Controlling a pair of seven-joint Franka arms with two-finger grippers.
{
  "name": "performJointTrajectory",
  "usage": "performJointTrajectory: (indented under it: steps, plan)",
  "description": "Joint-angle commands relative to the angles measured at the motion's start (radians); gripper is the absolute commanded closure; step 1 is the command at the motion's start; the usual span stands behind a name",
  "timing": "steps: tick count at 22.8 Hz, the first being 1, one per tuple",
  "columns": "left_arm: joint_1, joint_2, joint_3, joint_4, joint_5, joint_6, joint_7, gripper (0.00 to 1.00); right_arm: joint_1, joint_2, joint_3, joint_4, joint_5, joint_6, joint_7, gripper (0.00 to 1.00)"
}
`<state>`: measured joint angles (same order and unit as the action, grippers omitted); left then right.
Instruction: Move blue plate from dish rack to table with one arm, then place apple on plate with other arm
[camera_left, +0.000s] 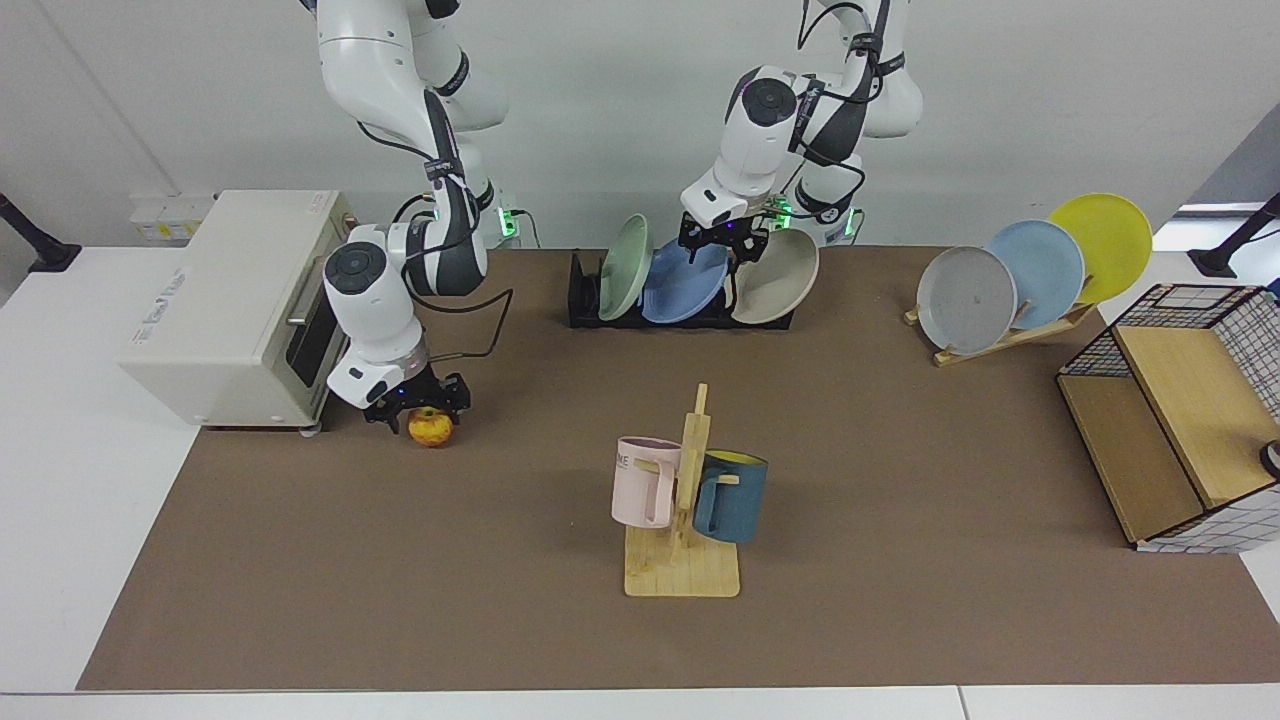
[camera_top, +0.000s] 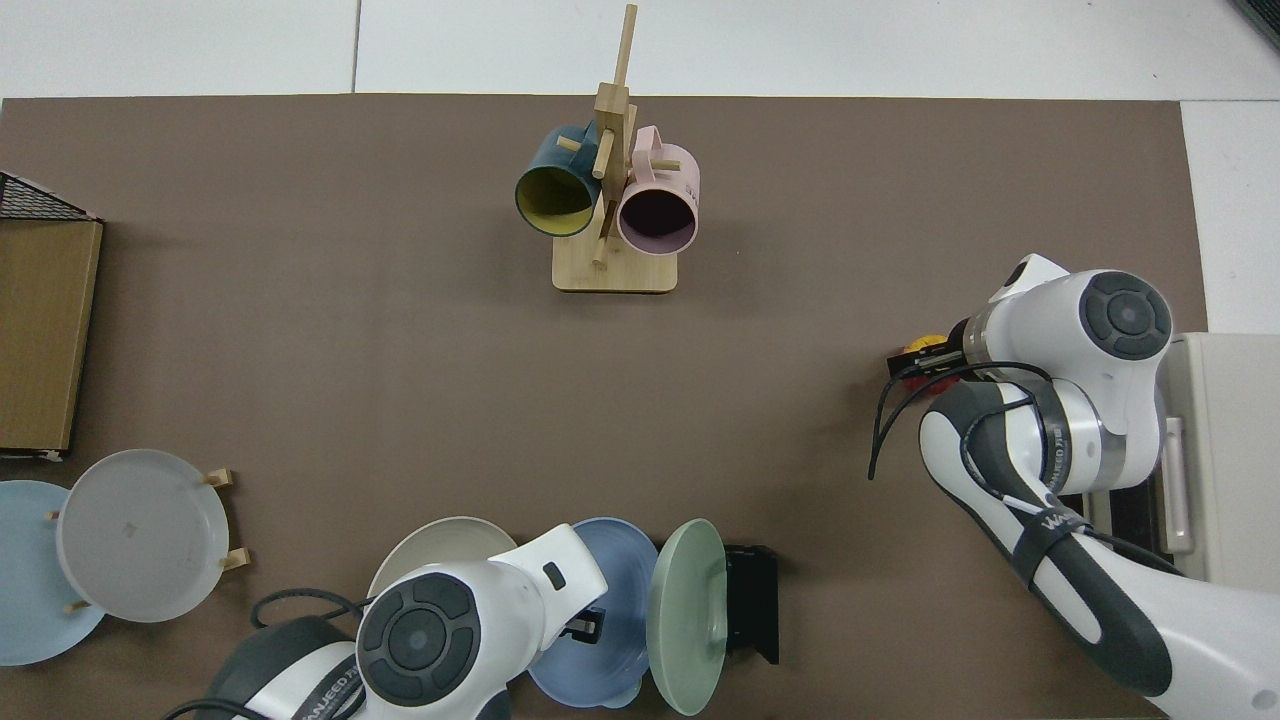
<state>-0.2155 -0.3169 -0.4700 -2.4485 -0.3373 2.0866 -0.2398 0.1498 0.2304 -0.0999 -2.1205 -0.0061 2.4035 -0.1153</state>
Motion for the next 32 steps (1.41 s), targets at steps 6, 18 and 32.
performJointTrajectory:
  steps: [6, 18, 32]
  plan:
    - [-0.012, -0.024, -0.027, -0.014, -0.012, -0.005, -0.087, 0.95, -0.002, 0.006, 0.008, -0.021, 0.018, 0.065, -0.017, 0.0]
    - [0.138, -0.03, -0.013, 0.173, 0.093, -0.241, -0.066, 1.0, 0.002, 0.006, 0.012, -0.044, 0.031, 0.101, -0.012, 1.0]
    - [0.444, 0.218, 0.004, 0.324, -0.213, -0.097, 0.417, 1.0, 0.042, -0.046, 0.012, 0.106, 0.043, -0.026, 0.034, 1.0]
